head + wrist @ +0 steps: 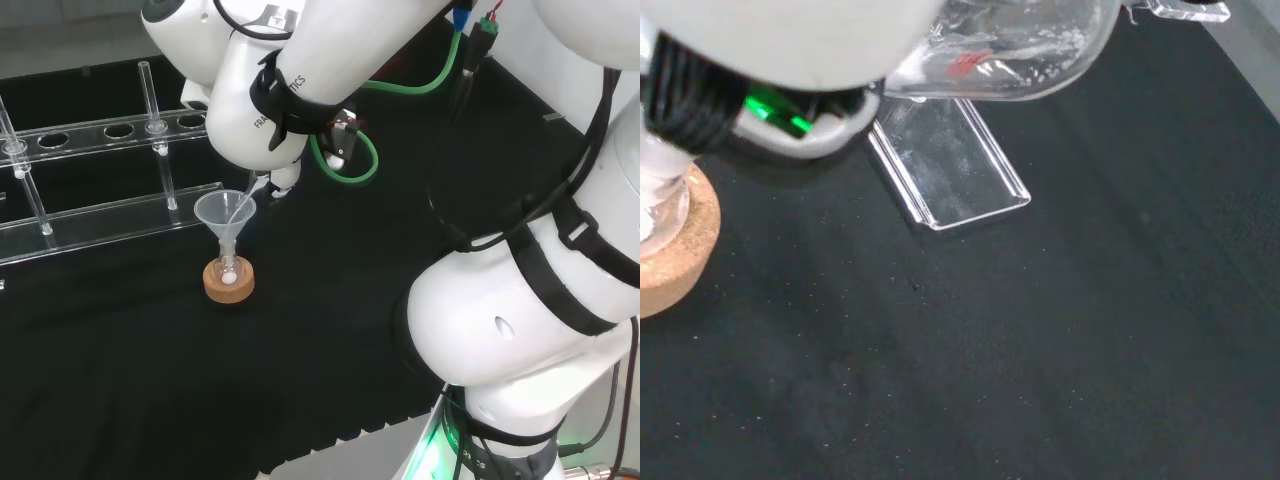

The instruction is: Pour all the NaCl from the weighing funnel into the round-bottom flask.

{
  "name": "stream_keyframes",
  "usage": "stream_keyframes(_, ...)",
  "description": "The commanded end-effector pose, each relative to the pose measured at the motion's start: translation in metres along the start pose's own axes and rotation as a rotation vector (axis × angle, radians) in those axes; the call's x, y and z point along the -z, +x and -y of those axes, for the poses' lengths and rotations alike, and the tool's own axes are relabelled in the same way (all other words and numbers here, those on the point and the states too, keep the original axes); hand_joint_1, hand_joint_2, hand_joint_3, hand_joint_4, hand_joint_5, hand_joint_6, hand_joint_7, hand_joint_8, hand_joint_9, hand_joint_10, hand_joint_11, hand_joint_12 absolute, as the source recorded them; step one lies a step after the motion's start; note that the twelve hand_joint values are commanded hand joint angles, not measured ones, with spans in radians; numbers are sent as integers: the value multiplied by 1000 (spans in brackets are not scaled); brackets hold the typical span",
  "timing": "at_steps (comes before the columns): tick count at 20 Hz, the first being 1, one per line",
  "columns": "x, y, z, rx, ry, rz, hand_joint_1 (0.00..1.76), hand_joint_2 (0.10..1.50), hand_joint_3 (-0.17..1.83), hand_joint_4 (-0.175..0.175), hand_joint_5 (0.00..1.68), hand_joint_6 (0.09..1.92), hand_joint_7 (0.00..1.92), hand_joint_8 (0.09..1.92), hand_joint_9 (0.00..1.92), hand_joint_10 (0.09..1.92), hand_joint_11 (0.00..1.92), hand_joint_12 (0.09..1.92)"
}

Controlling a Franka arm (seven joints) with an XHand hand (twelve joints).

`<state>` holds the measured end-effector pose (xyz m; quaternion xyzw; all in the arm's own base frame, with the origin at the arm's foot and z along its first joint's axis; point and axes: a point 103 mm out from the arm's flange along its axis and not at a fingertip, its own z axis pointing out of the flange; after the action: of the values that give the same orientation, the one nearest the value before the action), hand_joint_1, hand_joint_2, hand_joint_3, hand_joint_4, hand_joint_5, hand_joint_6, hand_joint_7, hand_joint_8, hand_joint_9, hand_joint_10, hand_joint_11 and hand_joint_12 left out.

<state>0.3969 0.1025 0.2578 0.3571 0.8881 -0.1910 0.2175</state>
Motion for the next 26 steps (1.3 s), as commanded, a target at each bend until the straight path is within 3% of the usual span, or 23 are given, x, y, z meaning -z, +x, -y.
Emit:
stream_keyframes(1, 2, 0, -3, 20, -6, 38, 1170, 509, 753, 175, 1627, 87, 1746, 87, 1482, 182, 536, 1308)
stream_keyframes(10, 11, 9, -10, 73, -75, 120, 1170, 509, 754, 175, 1627, 87, 1746, 87, 1471, 177, 513, 1312)
stream_keyframes(26, 11, -1, -14, 88, -64, 177, 1170, 508, 756, 175, 1627, 87, 1747, 87, 1474, 178, 516, 1326)
